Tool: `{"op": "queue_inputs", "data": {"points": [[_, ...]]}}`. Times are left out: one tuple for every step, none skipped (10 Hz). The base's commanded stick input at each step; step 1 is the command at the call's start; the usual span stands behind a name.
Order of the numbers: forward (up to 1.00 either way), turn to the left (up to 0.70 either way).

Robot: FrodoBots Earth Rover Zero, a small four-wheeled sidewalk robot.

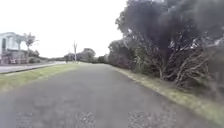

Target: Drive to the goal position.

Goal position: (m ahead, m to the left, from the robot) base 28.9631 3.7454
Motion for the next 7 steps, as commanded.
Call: {"op": "queue_inputs", "data": {"points": [[0.70,0.00],[0.70,0.00],[0.70,0.00],[0.70,0.00],[0.70,0.00],[0.70,0.00],[0.70,0.00]]}}
